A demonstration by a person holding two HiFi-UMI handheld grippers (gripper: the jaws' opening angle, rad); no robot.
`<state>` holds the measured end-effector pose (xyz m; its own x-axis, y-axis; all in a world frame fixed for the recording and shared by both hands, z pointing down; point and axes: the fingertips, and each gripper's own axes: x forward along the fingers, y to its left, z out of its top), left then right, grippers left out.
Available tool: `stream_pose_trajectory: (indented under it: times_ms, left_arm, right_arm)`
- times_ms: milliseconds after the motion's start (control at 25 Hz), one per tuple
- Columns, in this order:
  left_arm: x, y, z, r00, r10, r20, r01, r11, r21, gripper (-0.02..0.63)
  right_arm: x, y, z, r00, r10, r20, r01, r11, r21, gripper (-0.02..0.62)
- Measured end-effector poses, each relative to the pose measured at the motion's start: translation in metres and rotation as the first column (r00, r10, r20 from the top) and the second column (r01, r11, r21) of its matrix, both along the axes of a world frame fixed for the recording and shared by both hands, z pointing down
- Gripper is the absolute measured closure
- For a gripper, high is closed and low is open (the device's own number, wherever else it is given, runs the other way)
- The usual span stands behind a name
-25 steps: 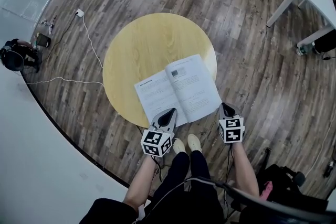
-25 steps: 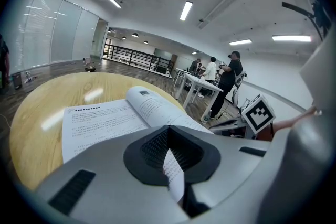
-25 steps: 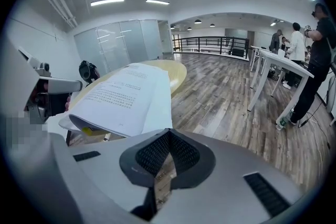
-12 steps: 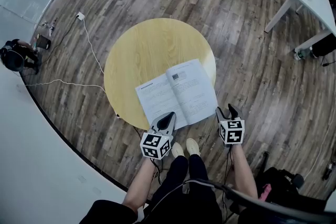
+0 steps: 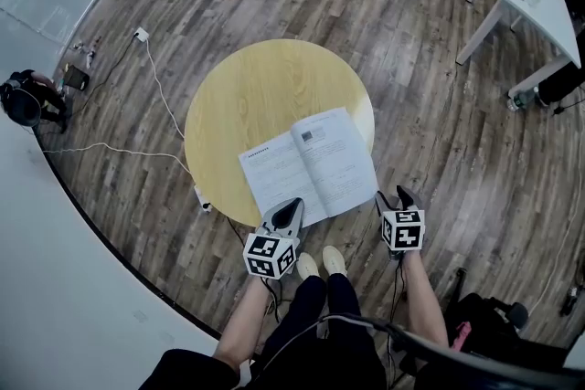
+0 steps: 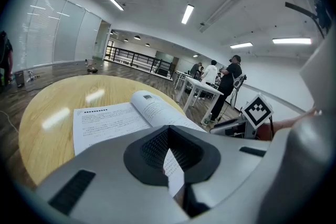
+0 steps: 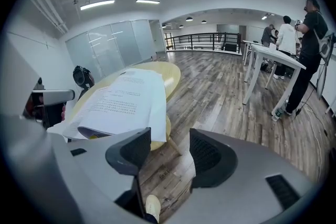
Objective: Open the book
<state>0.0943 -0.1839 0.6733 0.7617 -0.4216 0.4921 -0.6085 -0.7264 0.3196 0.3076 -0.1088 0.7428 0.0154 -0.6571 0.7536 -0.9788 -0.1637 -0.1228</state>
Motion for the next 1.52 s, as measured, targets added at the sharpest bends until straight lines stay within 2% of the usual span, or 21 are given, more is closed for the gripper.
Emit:
stream_pose_trajectory:
  times_ms: [200, 280, 480, 600, 760, 1160, 1520]
  left_arm:
    - [-0.007, -0.001, -0.007, 1.0, -0.018, -0.007, 0.018, 1.0, 0.011, 0.607]
    - [-0.01, -0.003, -0.011, 0.999, -0.03, -0.013, 0.03, 0.999, 0.019, 0.607]
    - [-0.02, -0.004, -0.028, 0.998, -0.053, -0.028, 0.054, 0.998, 0.041, 0.607]
    - [-0.027, -0.006, -0.04, 0.997, -0.072, -0.036, 0.074, 0.996, 0.056, 0.607]
    - [-0.039, -0.007, -0.061, 0.994, -0.096, -0.052, 0.1, 0.992, 0.082, 0.607]
    - [-0.059, -0.003, -0.11, 0.986, -0.131, -0.102, 0.145, 0.98, 0.139, 0.607]
    - [-0.085, -0.006, -0.161, 0.978, -0.156, -0.136, 0.184, 0.956, 0.227, 0.607]
  right_arm:
    - [-0.005, -0.006, -0.02, 0.999, -0.03, -0.017, 0.031, 0.999, 0.043, 0.371]
    - [-0.005, -0.011, -0.03, 0.999, -0.037, -0.037, 0.039, 0.997, 0.061, 0.412]
    - [-0.016, -0.018, -0.055, 0.996, -0.062, -0.063, 0.068, 0.993, 0.097, 0.42]
    - [-0.024, -0.024, -0.075, 0.993, -0.07, -0.098, 0.082, 0.989, 0.125, 0.466]
    - [-0.035, -0.031, -0.106, 0.987, -0.066, -0.148, 0.092, 0.98, 0.174, 0.572]
    - [-0.085, -0.041, -0.167, 0.983, -0.126, -0.13, 0.158, 0.949, 0.273, 0.591]
    - [-0.141, -0.052, -0.219, 0.973, -0.203, -0.109, 0.229, 0.898, 0.376, 0.591]
